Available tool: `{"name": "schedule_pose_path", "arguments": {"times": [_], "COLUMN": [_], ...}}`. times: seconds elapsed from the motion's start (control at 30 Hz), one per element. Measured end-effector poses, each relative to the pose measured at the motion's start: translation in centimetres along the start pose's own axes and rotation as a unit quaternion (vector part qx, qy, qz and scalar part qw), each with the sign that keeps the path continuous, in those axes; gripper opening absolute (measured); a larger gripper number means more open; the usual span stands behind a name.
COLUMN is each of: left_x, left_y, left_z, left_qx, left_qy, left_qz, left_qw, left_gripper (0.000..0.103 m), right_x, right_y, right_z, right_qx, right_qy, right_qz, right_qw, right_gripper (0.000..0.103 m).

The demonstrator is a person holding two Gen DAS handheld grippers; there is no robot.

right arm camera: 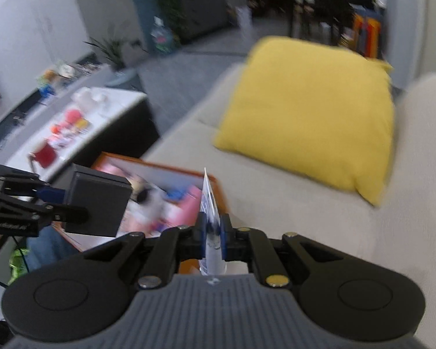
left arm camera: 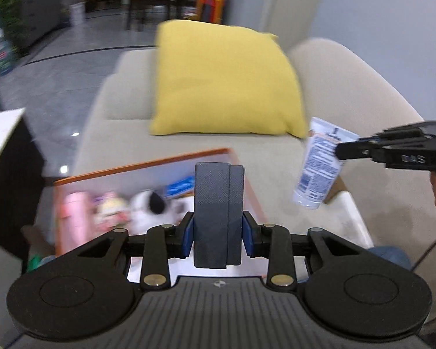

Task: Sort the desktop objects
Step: 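Carry gift box with left gripper while right carries tube toward the white box, then lower gift box into the white box with left gripper while right lowers tube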

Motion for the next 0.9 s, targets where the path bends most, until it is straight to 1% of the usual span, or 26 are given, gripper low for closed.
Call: {"name": "schedule_pose_path", "arguments": {"times": [0.07, 0.13, 0.27, 0.4, 0.5, 0.6, 0.7, 0.9], "left_x": [2.4, 4.6, 8.3, 11.2, 12.5, 13.6, 14.6, 14.9], "left_y": [0.5, 1.2, 3.6, 5.7, 6.8, 7.8, 8.5, 8.9], "left_z": [0.8, 0.7, -1.3, -3.2, -5.2, -6.5, -6.6, -7.3], "left_qx": [-0.004, 0.004, 0.038, 0.066, 0.088, 0.118, 0.143, 0.210], "left_qy": [-0.020, -0.032, -0.049, -0.061, -0.063, -0.069, -0.077, -0.087], "left_qz": [0.016, 0.032, 0.067, 0.096, 0.113, 0.127, 0.132, 0.137], "left_qw": [0.9997, 0.9990, 0.9958, 0.9913, 0.9876, 0.9824, 0.9779, 0.9642], "left_gripper": [0.038, 0.038, 0.038, 0.038, 0.038, 0.038, 0.038, 0.038], "right_x": [2.4, 4.8, 8.6, 11.4, 12.3, 13.0, 13.0, 12.9], "right_y": [-0.9, -1.4, -1.3, -0.5, 0.4, 1.3, 1.6, 1.5], "right_z": [-0.7, -1.8, -5.2, -8.7, -11.4, -13.7, -14.8, -16.5], "right_qx": [-0.008, -0.010, -0.002, 0.007, 0.022, 0.039, 0.049, 0.054], "right_qy": [-0.022, -0.045, -0.082, -0.094, -0.106, -0.110, -0.107, -0.116], "right_qz": [0.009, 0.015, 0.012, 0.007, -0.013, -0.027, -0.028, -0.029], "right_qw": [1.000, 0.999, 0.997, 0.995, 0.994, 0.993, 0.993, 0.991], "right_gripper": [0.009, 0.009, 0.009, 0.009, 0.009, 0.009, 0.009, 0.009]}}
Point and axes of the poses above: each gripper's, at about its wrist camera, not at the fingertips, and z roughly against the way its jaws point, x to its left, y to its underside, the point moved 8 cm from there along -z, roughly the way its jaws point, and after that the axes turned 1 degree about z, right-handed, at the moved point
